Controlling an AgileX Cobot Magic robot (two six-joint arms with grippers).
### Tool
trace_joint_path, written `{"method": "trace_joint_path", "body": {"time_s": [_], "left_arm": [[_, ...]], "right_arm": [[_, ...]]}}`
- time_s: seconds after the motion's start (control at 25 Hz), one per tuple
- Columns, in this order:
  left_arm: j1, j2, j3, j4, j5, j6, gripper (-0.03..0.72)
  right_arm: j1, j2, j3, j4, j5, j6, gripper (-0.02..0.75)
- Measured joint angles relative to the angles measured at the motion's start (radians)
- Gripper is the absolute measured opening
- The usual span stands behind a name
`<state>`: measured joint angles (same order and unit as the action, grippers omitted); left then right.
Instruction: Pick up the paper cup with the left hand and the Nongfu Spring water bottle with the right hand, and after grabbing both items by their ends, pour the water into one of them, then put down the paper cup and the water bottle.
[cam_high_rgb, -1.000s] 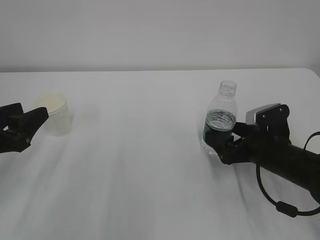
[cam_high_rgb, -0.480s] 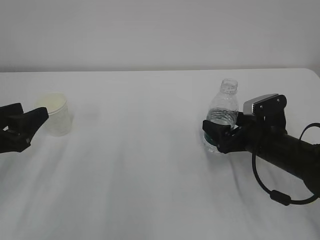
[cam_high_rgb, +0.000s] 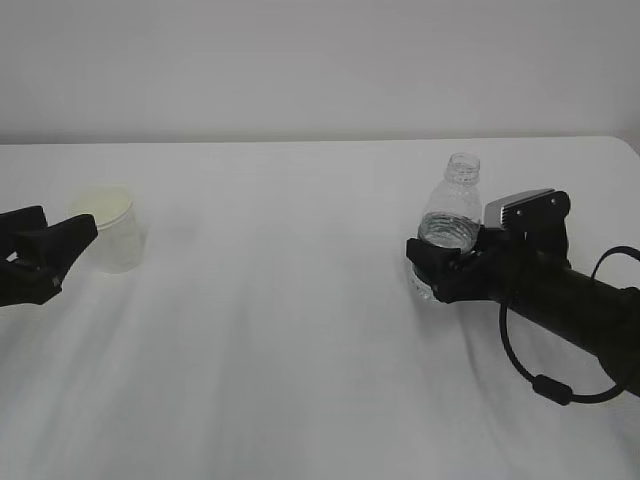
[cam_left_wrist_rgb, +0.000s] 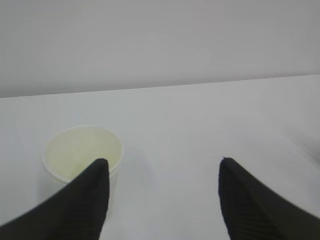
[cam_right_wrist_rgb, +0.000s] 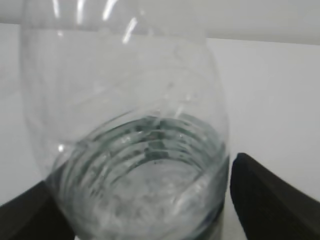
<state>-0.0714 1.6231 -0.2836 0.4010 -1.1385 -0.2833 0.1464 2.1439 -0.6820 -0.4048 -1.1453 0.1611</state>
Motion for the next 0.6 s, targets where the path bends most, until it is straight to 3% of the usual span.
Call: {"method": "trace_joint_path", "body": {"time_s": [0.6], "left_arm": [[0.0,0.0,0.0,0.002,0.0,0.0,0.492]], "right_arm": [[0.0,0.045,-0.036,0.0,0.0,0.004,0.652]]}}
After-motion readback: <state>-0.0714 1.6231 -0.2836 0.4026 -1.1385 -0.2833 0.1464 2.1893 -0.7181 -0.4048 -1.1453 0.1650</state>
